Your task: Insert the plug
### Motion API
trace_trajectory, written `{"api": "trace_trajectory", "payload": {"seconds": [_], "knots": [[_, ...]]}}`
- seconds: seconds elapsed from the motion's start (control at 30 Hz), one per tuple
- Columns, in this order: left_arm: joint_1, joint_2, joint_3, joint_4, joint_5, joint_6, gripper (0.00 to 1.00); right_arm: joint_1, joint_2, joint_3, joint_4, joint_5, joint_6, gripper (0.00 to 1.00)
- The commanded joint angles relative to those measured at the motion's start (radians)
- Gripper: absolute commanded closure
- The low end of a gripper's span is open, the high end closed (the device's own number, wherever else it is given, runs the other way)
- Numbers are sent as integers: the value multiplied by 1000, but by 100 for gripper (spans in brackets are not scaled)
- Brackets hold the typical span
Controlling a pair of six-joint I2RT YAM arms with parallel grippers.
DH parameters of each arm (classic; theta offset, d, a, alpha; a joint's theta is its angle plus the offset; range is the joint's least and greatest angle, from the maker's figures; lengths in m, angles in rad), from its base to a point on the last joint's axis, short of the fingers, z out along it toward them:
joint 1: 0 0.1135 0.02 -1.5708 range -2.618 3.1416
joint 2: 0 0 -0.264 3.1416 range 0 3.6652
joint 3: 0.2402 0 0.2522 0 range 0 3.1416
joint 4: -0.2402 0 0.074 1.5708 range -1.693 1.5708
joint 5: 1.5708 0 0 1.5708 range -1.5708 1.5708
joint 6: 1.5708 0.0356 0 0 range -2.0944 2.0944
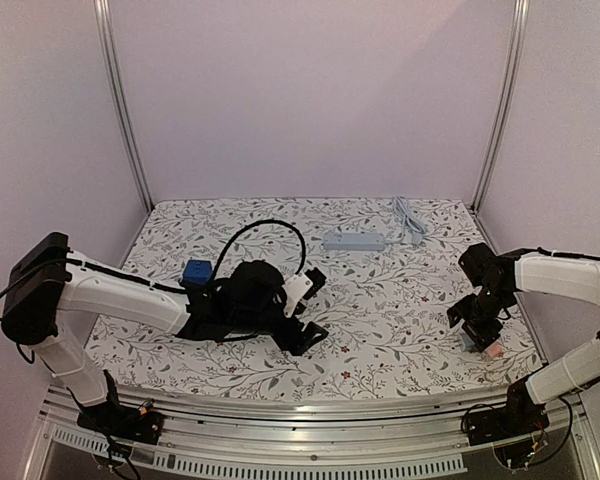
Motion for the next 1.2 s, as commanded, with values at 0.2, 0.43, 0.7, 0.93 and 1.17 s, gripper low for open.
{"api": "trace_trajectory", "payload": {"seconds": [0.2,0.43,0.7,0.93,1.17], "knots": [[-7,0,-25,29,4,-5,17,-8,51,-16,42,-16,-3,35],[-7,3,-30,33,0,-2,18,-8,57,-26,45,-16,1,46],[-6,1,-39,37,-6,-2,19,-7,69,-30,49,-4,-13,58],[17,-16,-57,54,0,-19,19,-2,82,-14,122,-71,-148,96],[72,-58,-90,65,61,-54,20,114,82,119,84,62,-261,100]]}}
